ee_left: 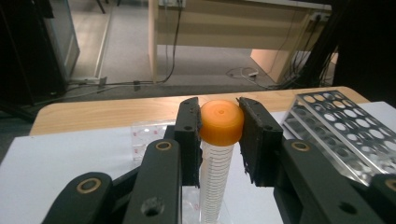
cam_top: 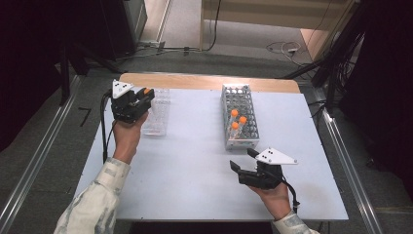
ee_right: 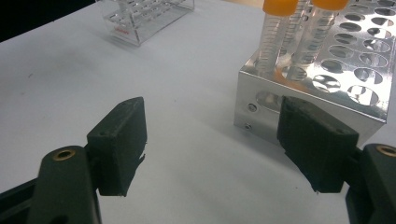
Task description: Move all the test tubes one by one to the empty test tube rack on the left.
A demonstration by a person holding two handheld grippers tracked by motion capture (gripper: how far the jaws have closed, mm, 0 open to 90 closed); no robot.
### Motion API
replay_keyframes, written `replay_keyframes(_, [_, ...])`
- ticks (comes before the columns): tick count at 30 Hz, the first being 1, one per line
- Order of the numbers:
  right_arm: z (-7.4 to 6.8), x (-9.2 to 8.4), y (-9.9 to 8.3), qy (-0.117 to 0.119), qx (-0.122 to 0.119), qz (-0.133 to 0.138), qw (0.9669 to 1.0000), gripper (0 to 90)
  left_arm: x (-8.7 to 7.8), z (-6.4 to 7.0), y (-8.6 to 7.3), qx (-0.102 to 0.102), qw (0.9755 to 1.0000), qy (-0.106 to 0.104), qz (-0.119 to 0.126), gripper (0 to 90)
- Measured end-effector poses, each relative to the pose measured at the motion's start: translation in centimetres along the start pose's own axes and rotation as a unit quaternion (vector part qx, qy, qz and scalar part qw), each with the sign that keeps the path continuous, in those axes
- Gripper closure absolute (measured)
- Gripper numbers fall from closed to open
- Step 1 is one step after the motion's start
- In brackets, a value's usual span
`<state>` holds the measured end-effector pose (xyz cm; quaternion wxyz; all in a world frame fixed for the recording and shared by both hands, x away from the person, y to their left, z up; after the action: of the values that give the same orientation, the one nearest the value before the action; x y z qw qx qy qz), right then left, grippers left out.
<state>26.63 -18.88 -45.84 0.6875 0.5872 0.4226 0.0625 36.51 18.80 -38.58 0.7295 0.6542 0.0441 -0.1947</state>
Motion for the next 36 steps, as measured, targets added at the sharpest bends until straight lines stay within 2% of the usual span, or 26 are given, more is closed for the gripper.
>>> replay_keyframes(10, [0.1, -0.2, 0.0, -0.002, 0.001, 0.002, 1.0, 23.0, 1.3, -0.3, -0.2, 0.018, 0.9995, 0.023, -0.011, 69.6])
replay_keyframes(20, [0.1, -0.3, 0.0, -0.001, 0.001, 0.004, 1.0, 23.0, 1.9, -0.5, -1.2, 0.025, 0.999, 0.031, -0.022, 69.6])
replay_keyframes(25, [0.1, -0.2, 0.0, -0.001, 0.001, 0.003, 1.0, 23.0, 2.3, -0.3, -1.9, 0.036, 0.9983, 0.033, -0.03, 69.4])
replay_keyframes(36, [0.0, -0.2, -0.1, -0.002, -0.001, 0.001, 1.0, 23.0, 2.5, -0.3, -3.1, 0.037, 0.9977, 0.036, -0.044, 69.0])
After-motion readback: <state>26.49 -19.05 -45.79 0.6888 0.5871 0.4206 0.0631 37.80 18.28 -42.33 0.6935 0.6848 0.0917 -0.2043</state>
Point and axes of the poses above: each handheld gripper's, and its own axes: x roughly forward along the jaws, y roughly out of its top, z roughly to its right, the point moved 2 cm from there along x, roughly forward along the jaws
